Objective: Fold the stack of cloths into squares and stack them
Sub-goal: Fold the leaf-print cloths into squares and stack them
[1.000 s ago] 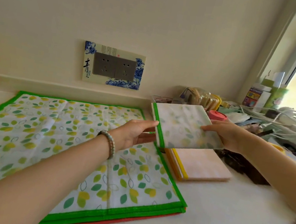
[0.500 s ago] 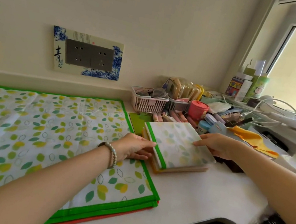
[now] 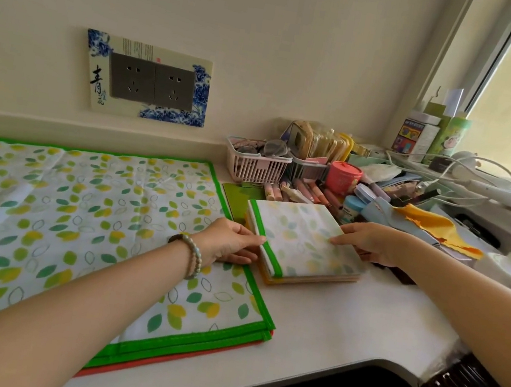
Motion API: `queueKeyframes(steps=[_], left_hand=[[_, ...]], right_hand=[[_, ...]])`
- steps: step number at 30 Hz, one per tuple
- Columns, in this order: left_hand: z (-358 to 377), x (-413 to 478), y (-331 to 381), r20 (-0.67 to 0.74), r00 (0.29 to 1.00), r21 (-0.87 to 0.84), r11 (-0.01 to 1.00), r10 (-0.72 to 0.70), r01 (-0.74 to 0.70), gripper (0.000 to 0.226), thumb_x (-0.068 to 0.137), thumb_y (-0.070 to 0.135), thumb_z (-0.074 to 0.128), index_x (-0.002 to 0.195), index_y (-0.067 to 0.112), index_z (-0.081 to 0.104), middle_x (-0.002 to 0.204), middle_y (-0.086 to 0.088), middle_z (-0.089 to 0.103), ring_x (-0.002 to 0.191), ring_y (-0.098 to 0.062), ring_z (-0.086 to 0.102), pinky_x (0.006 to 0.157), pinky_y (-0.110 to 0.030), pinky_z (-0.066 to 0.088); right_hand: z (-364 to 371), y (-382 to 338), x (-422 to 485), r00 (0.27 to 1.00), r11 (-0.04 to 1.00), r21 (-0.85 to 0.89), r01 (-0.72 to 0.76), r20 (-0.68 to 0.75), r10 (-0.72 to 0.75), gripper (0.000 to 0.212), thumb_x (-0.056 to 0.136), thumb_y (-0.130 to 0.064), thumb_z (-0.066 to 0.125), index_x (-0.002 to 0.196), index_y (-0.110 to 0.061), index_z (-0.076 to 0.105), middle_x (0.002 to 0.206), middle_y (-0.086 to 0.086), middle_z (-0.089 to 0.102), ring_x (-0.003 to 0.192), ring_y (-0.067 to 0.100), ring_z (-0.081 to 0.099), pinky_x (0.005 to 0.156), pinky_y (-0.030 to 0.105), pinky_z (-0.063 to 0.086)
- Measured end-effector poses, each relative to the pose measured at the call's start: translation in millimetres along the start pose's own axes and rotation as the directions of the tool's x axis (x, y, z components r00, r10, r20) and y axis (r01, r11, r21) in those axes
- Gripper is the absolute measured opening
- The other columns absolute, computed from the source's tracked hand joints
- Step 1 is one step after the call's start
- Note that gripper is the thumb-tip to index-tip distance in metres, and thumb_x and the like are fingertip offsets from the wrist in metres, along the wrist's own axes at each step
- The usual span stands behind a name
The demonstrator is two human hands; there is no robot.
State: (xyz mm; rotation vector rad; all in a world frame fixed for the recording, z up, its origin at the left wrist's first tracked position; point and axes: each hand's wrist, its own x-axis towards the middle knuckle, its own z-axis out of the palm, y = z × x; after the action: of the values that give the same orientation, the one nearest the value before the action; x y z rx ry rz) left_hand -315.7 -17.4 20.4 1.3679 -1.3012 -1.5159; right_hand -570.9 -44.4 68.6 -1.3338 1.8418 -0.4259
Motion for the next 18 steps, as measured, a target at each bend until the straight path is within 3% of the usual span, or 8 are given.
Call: queueKeyframes(steps=[6, 10, 15, 18], left_hand=[[1, -6, 0, -0.044, 0.998, -0.021, 0.999, 0.039, -0.040, 0.031, 0.081, 0.020, 0.072, 0.103, 0.005, 0.057, 0.084, -0.007, 0.067, 0.056, -0.007, 0.065, 0.049, -0.017, 0.053], [-10, -19, 0, -0.083, 0.991, -0.023, 0.994, 0.104, -0.107, 0.036, 0.082, 0.022, 0.071, 0.111, 0.009, 0.054, 0.096, -0.005, 0.065, 0.069, -0.013, 0.066, 0.057, -0.022, 0.058], [-56, -37, -3, -0.156, 0.939, 0.309, 0.918, 0.306, -0.248, 0.046, 0.083, 0.038, 0.067, 0.122, 0.018, 0.053, 0.106, 0.002, 0.062, 0.096, -0.014, 0.063, 0.078, -0.026, 0.054], [-87, -52, -7, -0.133, 0.937, 0.476, 0.850, 0.322, -0.225, 0.057, 0.082, 0.048, 0.063, 0.130, 0.020, 0.049, 0.118, 0.004, 0.060, 0.111, -0.012, 0.056, 0.089, -0.025, 0.046]], right_hand=[[3, -1, -7, 0.997, 0.995, -0.089, 0.038, -0.065, -0.044, 0.051, 0.087, -0.026, 0.065, 0.134, -0.016, 0.050, 0.135, 0.007, 0.048, 0.119, 0.026, 0.047, 0.094, 0.032, 0.042], [3, -8, -15, 0.971, 0.962, -0.242, 0.130, -0.167, -0.173, 0.064, 0.086, -0.036, 0.065, 0.141, -0.014, 0.040, 0.135, 0.009, 0.045, 0.120, 0.027, 0.047, 0.100, 0.034, 0.041], [18, -35, -37, 0.866, 0.832, -0.403, 0.382, -0.160, -0.475, 0.067, 0.086, -0.035, 0.063, 0.143, -0.016, 0.035, 0.149, 0.007, 0.037, 0.134, 0.026, 0.038, 0.107, 0.035, 0.033], [43, -53, -54, 0.821, 0.792, -0.360, 0.493, -0.108, -0.560, 0.064, 0.086, -0.031, 0.065, 0.142, -0.019, 0.037, 0.149, 0.004, 0.037, 0.136, 0.024, 0.037, 0.106, 0.034, 0.034]])
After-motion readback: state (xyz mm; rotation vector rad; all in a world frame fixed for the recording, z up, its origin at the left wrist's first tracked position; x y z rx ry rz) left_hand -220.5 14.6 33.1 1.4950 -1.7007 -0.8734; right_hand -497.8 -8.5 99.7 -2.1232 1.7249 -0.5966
